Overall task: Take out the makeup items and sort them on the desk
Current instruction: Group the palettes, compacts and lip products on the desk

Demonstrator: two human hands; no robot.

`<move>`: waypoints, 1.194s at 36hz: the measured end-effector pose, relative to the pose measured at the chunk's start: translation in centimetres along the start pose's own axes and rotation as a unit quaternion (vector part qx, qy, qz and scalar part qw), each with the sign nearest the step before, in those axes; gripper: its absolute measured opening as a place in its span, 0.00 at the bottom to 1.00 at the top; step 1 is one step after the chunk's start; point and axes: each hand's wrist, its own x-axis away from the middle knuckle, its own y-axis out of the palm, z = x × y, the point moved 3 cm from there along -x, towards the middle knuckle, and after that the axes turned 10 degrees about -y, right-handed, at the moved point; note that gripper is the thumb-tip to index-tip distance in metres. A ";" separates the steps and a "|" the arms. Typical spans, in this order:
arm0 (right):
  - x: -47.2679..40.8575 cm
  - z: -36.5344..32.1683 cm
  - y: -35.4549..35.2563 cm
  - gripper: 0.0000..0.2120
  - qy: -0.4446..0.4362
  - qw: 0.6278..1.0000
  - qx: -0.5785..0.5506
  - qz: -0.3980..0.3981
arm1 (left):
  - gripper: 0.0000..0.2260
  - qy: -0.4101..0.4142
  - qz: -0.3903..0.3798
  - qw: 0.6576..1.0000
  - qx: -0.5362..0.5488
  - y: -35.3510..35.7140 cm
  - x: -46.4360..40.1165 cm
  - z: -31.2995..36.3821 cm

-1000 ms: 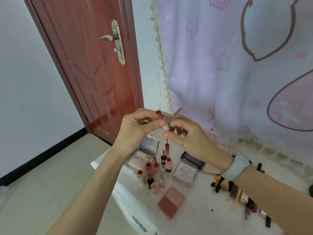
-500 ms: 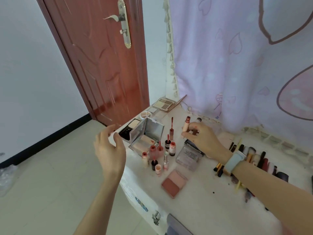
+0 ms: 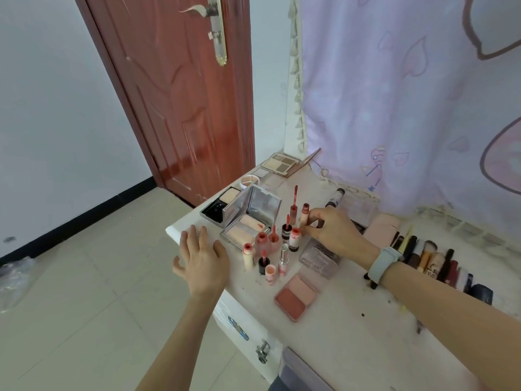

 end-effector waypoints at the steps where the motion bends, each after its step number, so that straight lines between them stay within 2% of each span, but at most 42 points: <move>1: 0.0 0.1 0.0 0.05 -0.001 1.000 0.003 0.000 | 0.20 -0.001 -0.001 1.000 -0.008 0.0 -0.1 0.0; 7: 0.5 0.0 -0.5 0.06 -0.022 0.999 0.016 -0.025 | 0.20 0.004 -0.011 1.000 -0.025 0.2 0.1 0.1; 11: 0.8 1.3 -2.8 0.08 -0.013 0.998 0.021 0.051 | 0.21 -0.007 -0.014 1.000 -0.017 0.3 0.2 0.4; 14: -0.2 3.4 -4.3 0.10 0.021 0.992 0.077 0.100 | 0.21 -0.006 -0.022 0.999 -0.023 0.4 0.2 0.5; 16: -1.3 4.5 -4.7 0.16 0.058 0.986 0.141 0.070 | 0.21 -0.007 -0.024 0.999 -0.026 0.4 0.2 0.5; 19: -2.9 4.9 -4.6 0.27 0.099 0.963 0.246 -0.047 | 0.21 -0.011 -0.026 0.999 -0.028 0.3 0.2 0.5; 22: -4.4 5.2 -4.2 0.30 0.123 0.947 0.271 -0.123 | 0.21 -0.010 -0.029 0.999 -0.032 0.2 0.3 0.5; 25: -5.2 5.2 -4.1 0.25 0.126 0.937 0.289 -0.151 | 0.21 -0.013 -0.033 0.999 -0.032 0.2 0.3 0.6; 28: -5.4 4.6 -4.3 0.25 0.107 0.942 0.298 -0.110 | 0.21 -0.015 -0.034 0.999 -0.040 0.2 0.3 0.6; 30: -5.3 4.0 -4.6 0.27 0.086 0.969 0.227 -0.038 | 0.21 -0.016 -0.031 0.999 -0.040 0.2 0.2 0.6; 32: -4.9 2.8 -5.5 0.26 0.089 0.992 0.067 0.059 | 0.21 -0.017 -0.030 0.999 -0.036 0.2 0.3 0.5; 34: -4.4 1.4 -6.7 0.24 0.099 0.985 -0.060 0.132 | 0.21 -0.017 -0.029 0.999 -0.034 0.2 0.3 0.5; 36: -4.1 0.0 -8.1 0.22 0.098 0.969 -0.159 0.160 | 0.21 -0.015 -0.030 0.999 -0.027 0.1 0.3 0.5; 38: -3.7 -1.6 -9.2 0.16 0.099 0.924 -0.334 0.156 | 0.21 -0.014 -0.035 0.999 -0.011 0.2 0.2 0.3; 40: -3.2 -3.0 -10.2 0.10 0.105 0.843 -0.505 0.152 | 0.20 -0.014 -0.035 0.999 0.018 0.1 0.2 0.0; 41: -2.9 -3.6 -10.6 0.09 0.103 0.814 -0.552 0.150 | 0.20 -0.017 -0.031 0.999 0.035 0.1 0.1 -0.1; 43: -2.2 -4.6 -11.1 0.12 0.091 0.795 -0.583 0.137 | 0.18 -0.024 -0.015 0.998 0.057 -0.1 -0.1 -0.3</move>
